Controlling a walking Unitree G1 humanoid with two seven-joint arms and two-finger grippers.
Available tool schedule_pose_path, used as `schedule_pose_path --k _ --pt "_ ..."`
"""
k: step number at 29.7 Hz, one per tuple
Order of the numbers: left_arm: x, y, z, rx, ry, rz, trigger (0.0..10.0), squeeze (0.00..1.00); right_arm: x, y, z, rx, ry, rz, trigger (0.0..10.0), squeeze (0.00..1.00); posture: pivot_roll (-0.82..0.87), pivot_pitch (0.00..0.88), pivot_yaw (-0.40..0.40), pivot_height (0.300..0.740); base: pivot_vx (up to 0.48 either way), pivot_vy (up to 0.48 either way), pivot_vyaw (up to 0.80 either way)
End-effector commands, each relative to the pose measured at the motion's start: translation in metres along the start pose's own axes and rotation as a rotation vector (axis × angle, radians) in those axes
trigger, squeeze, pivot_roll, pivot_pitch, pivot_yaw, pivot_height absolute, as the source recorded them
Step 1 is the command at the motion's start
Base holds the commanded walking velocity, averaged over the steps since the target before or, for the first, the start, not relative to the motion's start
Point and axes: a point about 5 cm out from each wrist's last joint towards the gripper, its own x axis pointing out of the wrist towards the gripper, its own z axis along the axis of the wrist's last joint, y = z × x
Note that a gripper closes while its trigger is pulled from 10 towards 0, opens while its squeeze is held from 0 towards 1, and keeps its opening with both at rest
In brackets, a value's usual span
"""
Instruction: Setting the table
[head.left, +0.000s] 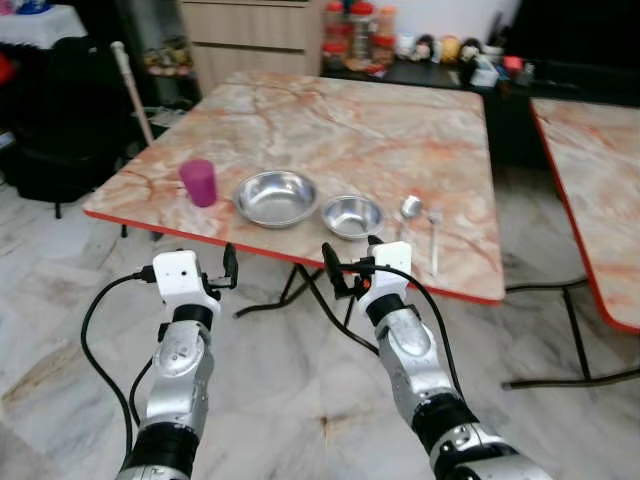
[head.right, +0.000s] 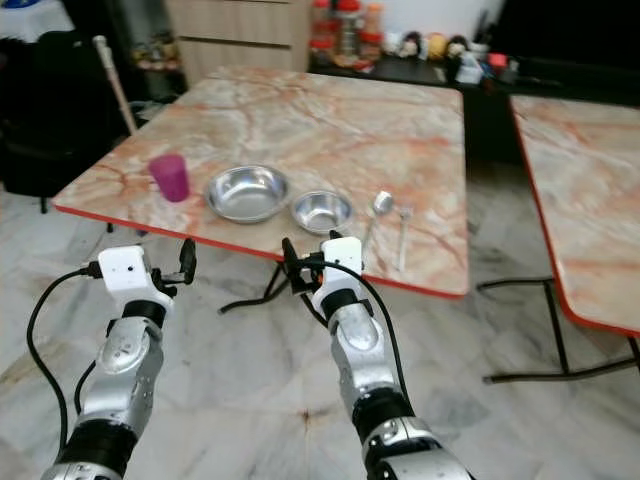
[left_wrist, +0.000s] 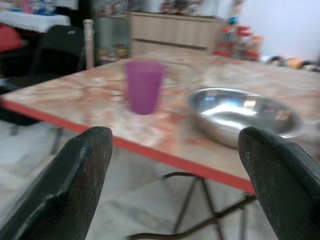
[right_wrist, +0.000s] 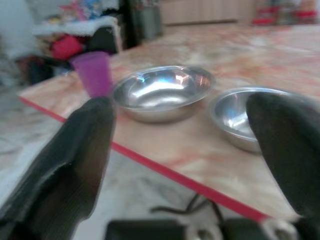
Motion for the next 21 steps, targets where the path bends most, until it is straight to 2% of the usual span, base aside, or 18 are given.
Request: schedule_pose_path --k 1,21 --pt "0.001 -0.006 0.000 -0.016 0.002 -0.004 10.0 0.00 0.001 -0.003 0.004 0.010 -0.020 -0.015 10.0 0.00 0.10 0.000 -0.013 0.740 0.337 0.000 0.00" --pt "-0.003 0.004 0.002 -0.025 -0.017 0.025 10.0 0.00 0.002 0.006 0.005 0.017 -0.026 0.024 10.0 0.00 0.10 0.006 -0.029 0.740 0.333 0.000 0.00"
